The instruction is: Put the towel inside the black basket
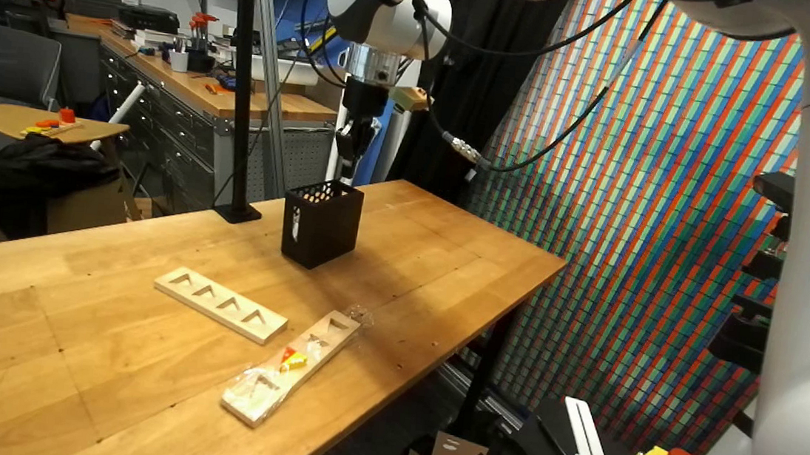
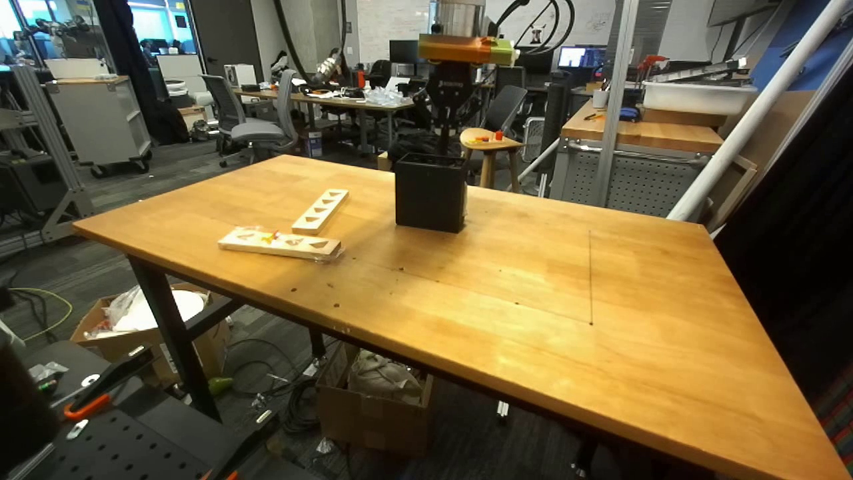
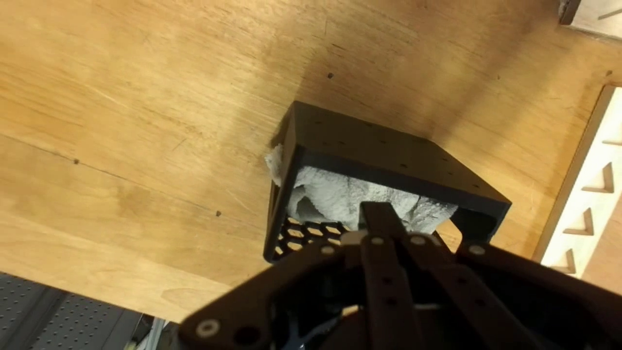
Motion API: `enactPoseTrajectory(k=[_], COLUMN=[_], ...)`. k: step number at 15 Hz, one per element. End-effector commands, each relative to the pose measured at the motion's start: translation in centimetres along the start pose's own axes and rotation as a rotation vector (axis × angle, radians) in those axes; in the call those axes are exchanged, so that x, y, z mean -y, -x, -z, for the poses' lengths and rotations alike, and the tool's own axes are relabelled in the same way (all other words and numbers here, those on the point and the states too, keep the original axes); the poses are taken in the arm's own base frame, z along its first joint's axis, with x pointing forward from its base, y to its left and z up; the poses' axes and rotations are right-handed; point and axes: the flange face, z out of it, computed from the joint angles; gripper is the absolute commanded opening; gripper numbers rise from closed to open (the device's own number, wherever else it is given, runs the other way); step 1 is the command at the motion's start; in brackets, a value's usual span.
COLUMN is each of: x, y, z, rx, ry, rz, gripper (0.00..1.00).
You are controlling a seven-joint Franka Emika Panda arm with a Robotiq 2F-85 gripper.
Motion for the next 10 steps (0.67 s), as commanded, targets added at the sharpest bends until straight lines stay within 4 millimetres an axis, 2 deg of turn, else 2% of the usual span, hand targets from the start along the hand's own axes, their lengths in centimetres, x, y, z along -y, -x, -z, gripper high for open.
enactPoseTrajectory(k=[1,3,4,5,6,9,10], x=[0.8,1.0,1.2,1.5,0.4,1.0,1.1], y=[3.0,4.3,4.9,5.6,3.7,4.9,5.0], z=[3.0,3.9,4.2,4.5,3.4,3.9,3.9], rx=[-0.057,-0.077,-0.085,-0.089,-0.054,-0.059,-0.060], ry=[0.051,0.068,0.073,0.078,0.059,0.064,0.065], rz=[-0.033,-0.049,-0.056,-0.064,-0.039,-0.049,-0.050], gripper=[0.00,0.02,0.27,0.27,0.05,0.27,0.27])
